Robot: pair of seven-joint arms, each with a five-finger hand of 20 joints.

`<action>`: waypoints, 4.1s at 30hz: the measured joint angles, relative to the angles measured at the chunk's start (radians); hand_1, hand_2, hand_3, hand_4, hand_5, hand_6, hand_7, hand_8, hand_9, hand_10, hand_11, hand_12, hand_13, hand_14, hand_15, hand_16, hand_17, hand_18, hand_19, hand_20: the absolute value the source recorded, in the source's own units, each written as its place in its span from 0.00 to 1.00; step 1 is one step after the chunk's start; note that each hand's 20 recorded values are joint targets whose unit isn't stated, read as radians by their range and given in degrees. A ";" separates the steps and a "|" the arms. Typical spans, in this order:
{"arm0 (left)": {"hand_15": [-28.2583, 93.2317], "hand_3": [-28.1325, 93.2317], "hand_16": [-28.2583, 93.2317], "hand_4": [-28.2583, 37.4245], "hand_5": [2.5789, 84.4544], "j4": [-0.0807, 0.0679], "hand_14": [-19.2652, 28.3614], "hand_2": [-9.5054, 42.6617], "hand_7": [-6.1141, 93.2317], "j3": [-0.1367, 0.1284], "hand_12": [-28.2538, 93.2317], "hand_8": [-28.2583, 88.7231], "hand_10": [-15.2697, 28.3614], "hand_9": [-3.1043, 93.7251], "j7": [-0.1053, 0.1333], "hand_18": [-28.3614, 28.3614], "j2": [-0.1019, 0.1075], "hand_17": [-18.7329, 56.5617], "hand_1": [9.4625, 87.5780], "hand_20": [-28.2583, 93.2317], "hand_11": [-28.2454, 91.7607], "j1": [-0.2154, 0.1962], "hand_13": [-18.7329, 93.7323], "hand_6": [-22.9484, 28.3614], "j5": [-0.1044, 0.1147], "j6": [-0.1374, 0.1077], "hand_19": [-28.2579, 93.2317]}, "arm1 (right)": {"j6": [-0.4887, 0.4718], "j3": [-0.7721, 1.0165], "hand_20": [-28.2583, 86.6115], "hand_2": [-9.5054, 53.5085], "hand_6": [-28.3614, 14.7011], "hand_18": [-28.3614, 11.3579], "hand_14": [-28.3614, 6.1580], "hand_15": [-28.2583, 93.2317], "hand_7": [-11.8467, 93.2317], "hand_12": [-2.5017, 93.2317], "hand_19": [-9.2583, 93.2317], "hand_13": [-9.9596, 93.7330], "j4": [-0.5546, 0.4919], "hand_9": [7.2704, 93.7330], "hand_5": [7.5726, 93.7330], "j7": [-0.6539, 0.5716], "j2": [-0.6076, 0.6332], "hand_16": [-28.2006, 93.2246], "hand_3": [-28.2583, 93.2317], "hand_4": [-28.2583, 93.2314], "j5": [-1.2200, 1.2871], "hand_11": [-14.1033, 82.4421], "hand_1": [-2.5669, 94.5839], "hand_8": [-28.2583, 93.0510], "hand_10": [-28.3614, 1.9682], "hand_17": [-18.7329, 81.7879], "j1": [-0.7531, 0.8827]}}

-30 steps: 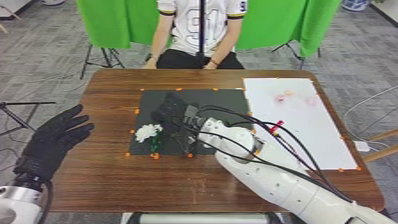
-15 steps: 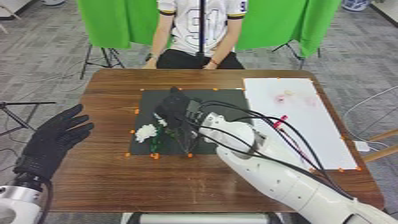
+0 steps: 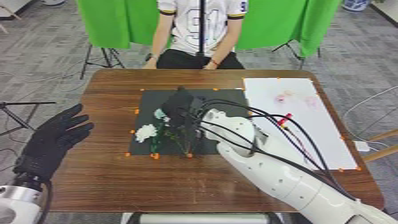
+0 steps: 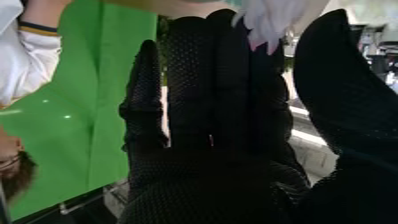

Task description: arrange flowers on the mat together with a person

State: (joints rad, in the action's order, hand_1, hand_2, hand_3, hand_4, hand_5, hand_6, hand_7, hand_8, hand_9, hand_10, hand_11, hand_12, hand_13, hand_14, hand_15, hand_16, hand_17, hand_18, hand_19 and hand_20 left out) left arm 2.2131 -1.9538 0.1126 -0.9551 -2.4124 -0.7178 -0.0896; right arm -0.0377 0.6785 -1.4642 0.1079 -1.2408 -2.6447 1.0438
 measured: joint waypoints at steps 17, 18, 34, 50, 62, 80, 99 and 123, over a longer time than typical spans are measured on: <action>0.51 0.82 0.25 0.06 0.38 0.001 0.73 0.19 0.22 -0.005 0.39 0.17 0.65 0.34 0.000 0.91 -0.003 0.15 0.22 0.36 0.40 -0.001 0.39 0.53 0.000 0.000 0.63 | -0.028 0.121 0.62 0.15 0.69 0.28 0.58 0.71 0.46 0.33 0.69 0.60 -0.127 0.59 0.55 -0.005 0.006 0.44 0.92 0.01 0.045 0.53 0.33 0.14 0.59 0.38 0.067; 0.51 0.82 0.25 0.06 0.38 0.001 0.73 0.19 0.22 -0.006 0.39 0.17 0.65 0.34 0.000 0.91 -0.004 0.15 0.22 0.36 0.40 -0.001 0.39 0.53 0.000 0.000 0.63 | -0.034 0.149 0.61 0.16 0.69 0.28 0.57 0.70 0.46 0.32 0.69 0.59 -0.153 0.58 0.55 -0.007 0.008 0.44 0.92 0.02 0.067 0.52 0.32 0.12 0.58 0.37 0.086; 0.51 0.81 0.25 0.06 0.38 0.009 0.73 0.19 0.22 -0.033 0.39 0.17 0.65 0.34 0.005 0.91 -0.034 0.15 0.22 0.36 0.40 -0.024 0.39 0.53 0.000 -0.002 0.63 | -0.044 0.870 0.57 0.20 0.60 0.22 0.48 0.57 0.34 0.29 0.63 0.51 -0.526 0.49 0.49 -0.096 0.199 0.42 0.93 0.06 0.857 0.39 0.28 0.13 0.46 0.35 0.559; 0.51 0.81 0.25 0.06 0.38 0.010 0.74 0.19 0.22 -0.086 0.39 0.17 0.65 0.34 0.016 0.91 -0.043 0.15 0.22 0.36 0.40 -0.022 0.39 0.53 0.016 -0.001 0.63 | -0.055 1.244 0.55 0.14 0.58 0.23 0.49 0.56 0.34 0.30 0.62 0.49 -0.601 0.48 0.47 -0.114 0.048 0.43 0.94 0.05 1.610 0.38 0.29 0.13 0.47 0.33 1.090; 0.51 0.82 0.25 0.06 0.39 0.011 0.73 0.19 0.22 -0.075 0.39 0.17 0.65 0.34 0.022 0.91 -0.058 0.15 0.21 0.36 0.40 -0.009 0.39 0.54 0.019 0.000 0.63 | -0.097 1.257 0.55 0.14 0.59 0.22 0.48 0.56 0.34 0.30 0.62 0.49 -0.616 0.47 0.47 -0.119 -0.024 0.43 0.94 0.05 1.536 0.38 0.29 0.14 0.47 0.33 1.130; 0.51 0.82 0.25 0.06 0.39 0.011 0.73 0.19 0.22 -0.047 0.39 0.17 0.65 0.34 0.029 0.91 -0.067 0.15 0.22 0.36 0.40 0.008 0.39 0.54 0.018 0.000 0.63 | -0.087 1.294 0.55 0.14 0.59 0.22 0.48 0.57 0.35 0.30 0.62 0.49 -0.650 0.47 0.47 -0.096 -0.030 0.43 0.94 0.05 1.548 0.39 0.29 0.13 0.46 0.33 1.117; 0.51 0.81 0.25 0.06 0.39 0.000 0.73 0.19 0.22 -0.019 0.39 0.17 0.64 0.34 0.026 0.91 -0.066 0.15 0.21 0.36 0.40 0.014 0.39 0.54 0.018 0.008 0.63 | -0.148 1.323 0.55 0.14 0.59 0.22 0.48 0.57 0.35 0.30 0.62 0.49 -0.627 0.48 0.47 -0.078 -0.101 0.43 0.94 0.05 1.547 0.39 0.29 0.13 0.46 0.33 1.154; 0.51 0.82 0.25 0.06 0.39 0.002 0.73 0.19 0.22 -0.016 0.39 0.17 0.65 0.34 0.023 0.91 -0.063 0.15 0.21 0.36 0.40 0.006 0.39 0.54 0.020 0.007 0.63 | -0.079 1.199 0.55 0.14 0.59 0.22 0.48 0.57 0.35 0.30 0.61 0.49 -0.612 0.48 0.48 -0.104 -0.043 0.43 0.94 0.05 1.532 0.38 0.28 0.13 0.46 0.33 1.085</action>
State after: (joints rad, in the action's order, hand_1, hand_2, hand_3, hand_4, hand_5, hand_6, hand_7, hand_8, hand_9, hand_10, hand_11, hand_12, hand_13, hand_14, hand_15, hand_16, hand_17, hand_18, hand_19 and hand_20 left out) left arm 2.2149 -1.9697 0.1359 -1.0182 -2.4066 -0.6975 -0.0827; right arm -0.1166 1.8780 -2.0764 0.0040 -1.2843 -1.1123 2.1291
